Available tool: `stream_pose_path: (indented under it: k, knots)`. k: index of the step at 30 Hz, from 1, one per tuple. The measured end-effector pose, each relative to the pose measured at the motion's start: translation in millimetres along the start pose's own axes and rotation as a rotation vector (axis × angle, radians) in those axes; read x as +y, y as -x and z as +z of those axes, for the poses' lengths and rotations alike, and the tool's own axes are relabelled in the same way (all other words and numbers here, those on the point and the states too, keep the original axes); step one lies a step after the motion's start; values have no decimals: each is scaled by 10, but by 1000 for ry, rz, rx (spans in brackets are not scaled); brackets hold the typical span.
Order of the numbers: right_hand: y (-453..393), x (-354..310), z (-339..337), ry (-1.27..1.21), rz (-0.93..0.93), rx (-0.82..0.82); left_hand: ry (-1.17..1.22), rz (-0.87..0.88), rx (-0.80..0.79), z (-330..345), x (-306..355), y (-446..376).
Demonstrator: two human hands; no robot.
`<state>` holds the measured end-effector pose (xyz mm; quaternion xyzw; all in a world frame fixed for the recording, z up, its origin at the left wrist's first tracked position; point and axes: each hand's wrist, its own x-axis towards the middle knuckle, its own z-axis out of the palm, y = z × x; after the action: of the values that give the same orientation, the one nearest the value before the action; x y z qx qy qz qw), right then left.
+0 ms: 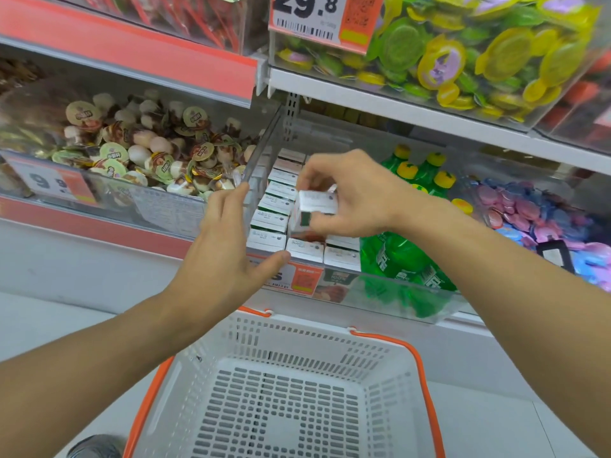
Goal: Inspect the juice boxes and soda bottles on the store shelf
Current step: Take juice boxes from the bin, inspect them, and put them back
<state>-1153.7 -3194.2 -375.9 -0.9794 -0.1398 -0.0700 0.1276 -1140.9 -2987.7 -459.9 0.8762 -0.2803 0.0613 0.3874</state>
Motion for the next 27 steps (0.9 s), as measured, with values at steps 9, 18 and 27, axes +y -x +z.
stream_pose_path:
  k: [9, 18, 27]
  knots:
    - [1010, -482, 224, -833, 179, 728, 409, 229, -25, -75, 454, 197]
    - [1474, -493, 566, -1086, 459, 436, 334, 268, -302, 209, 425, 353]
    - [1506, -398, 775, -1208, 592, 474, 527, 217, -280, 366, 442, 371]
